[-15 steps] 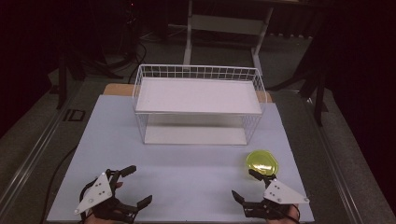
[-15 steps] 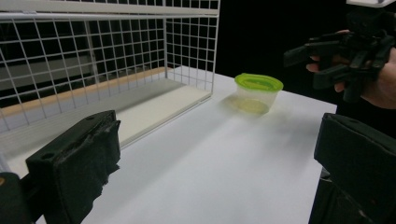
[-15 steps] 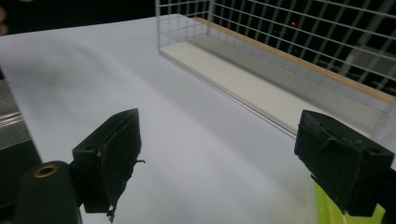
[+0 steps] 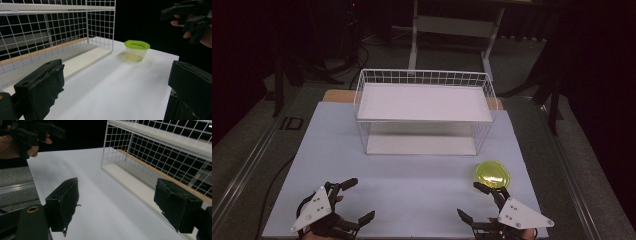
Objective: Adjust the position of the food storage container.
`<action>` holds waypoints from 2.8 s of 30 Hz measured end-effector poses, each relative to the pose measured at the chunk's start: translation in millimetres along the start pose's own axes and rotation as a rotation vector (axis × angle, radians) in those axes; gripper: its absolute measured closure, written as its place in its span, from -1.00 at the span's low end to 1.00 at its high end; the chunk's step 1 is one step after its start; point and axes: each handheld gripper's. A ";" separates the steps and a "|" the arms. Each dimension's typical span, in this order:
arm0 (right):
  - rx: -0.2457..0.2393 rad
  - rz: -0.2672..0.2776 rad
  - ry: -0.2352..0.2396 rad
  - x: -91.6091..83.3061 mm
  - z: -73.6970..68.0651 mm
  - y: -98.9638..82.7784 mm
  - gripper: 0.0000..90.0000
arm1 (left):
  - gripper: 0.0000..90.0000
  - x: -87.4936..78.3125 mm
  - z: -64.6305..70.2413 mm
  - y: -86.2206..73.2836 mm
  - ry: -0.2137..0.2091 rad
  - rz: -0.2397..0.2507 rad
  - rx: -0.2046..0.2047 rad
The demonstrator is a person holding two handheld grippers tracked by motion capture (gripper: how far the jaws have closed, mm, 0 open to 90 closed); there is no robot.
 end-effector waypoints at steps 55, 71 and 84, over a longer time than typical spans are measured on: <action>0.227 -0.137 -0.482 -20.7 150.3 -55.1 -0.13 | -0.98 2.3 -3.8 -3.2 0.015 -0.026 -0.035; 0.358 -0.345 -0.502 -24.8 156.4 -102.4 0.79 | -0.98 4.7 -1.4 -3.1 0.002 -0.029 -0.029; 0.397 -0.455 -0.424 -17.8 142.5 -132.1 1.00 | -0.98 5.1 -0.7 -2.8 0.009 -0.035 -0.020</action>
Point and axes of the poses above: each handheld gripper's, and its own axes: x roughly forward along the jaws, y roughly out of its top, z roughly to its right, and after that the axes turned 1 degree about z, right-handed
